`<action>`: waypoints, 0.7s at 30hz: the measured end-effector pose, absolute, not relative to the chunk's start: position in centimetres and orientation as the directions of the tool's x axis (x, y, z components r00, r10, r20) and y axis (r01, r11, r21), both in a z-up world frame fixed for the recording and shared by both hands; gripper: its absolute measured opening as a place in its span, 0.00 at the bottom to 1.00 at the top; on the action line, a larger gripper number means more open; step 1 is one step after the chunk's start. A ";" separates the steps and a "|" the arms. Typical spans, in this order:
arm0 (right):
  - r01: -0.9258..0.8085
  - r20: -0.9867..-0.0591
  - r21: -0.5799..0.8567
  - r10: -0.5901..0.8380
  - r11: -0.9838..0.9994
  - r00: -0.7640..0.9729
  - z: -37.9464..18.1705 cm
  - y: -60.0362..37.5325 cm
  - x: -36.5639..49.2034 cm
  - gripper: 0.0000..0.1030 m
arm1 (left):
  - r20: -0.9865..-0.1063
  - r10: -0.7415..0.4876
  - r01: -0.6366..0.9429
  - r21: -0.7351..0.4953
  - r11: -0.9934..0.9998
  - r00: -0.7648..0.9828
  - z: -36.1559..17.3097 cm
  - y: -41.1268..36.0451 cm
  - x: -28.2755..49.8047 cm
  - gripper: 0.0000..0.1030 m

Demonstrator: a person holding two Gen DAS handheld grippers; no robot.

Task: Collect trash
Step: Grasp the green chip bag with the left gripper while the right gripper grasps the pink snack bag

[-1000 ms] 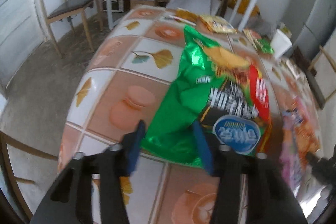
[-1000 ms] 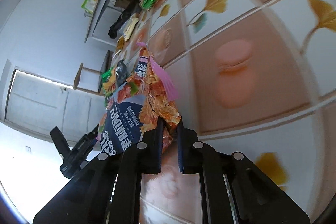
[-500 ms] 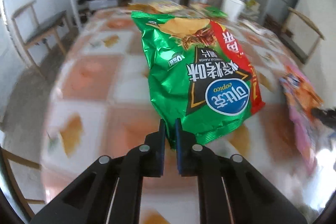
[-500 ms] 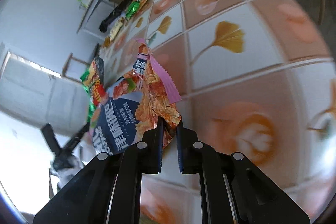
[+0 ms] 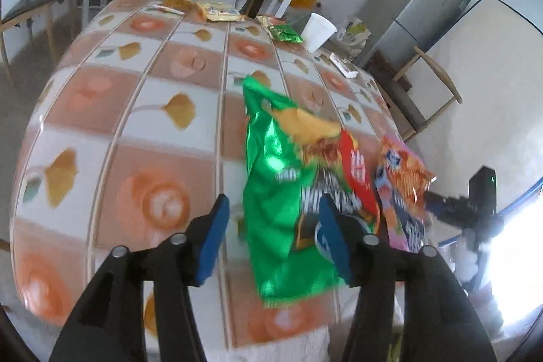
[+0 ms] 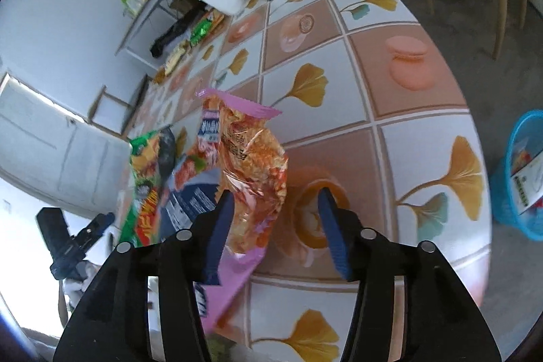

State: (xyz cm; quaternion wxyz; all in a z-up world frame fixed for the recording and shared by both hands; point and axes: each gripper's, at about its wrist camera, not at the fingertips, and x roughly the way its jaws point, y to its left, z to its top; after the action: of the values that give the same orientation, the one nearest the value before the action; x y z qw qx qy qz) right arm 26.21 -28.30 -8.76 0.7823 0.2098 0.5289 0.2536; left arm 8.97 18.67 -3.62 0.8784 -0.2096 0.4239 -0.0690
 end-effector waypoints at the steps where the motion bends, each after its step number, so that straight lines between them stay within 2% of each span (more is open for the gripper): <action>1: -0.164 -0.712 0.611 0.628 0.774 0.314 -8.9 -28.4 26.3 0.51 | -0.718 -0.317 -0.039 -0.432 0.901 0.619 -3.8 18.5 10.2 0.62; 5: -0.123 -0.679 0.663 0.662 0.739 0.318 -9.0 -28.6 26.5 0.56 | -0.771 -0.341 -0.031 -0.422 0.906 0.537 -5.3 17.4 14.1 0.63; 11: -0.127 -0.649 0.692 0.689 0.711 0.322 -8.9 -29.3 25.5 0.63 | -0.838 -0.210 0.010 -0.237 0.971 0.504 -6.3 14.4 16.0 0.63; 21: -0.186 -0.650 0.681 0.701 0.709 0.294 -8.8 -27.0 24.5 0.62 | -0.829 -0.157 -0.044 -0.214 0.976 0.537 -6.9 13.9 15.5 0.61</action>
State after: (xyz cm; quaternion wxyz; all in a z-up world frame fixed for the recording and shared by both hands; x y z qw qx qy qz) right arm 24.48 -26.97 -8.84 0.7650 0.2482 0.5188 0.2899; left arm 15.54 13.87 -6.92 0.8703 -0.1049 0.4801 -0.0324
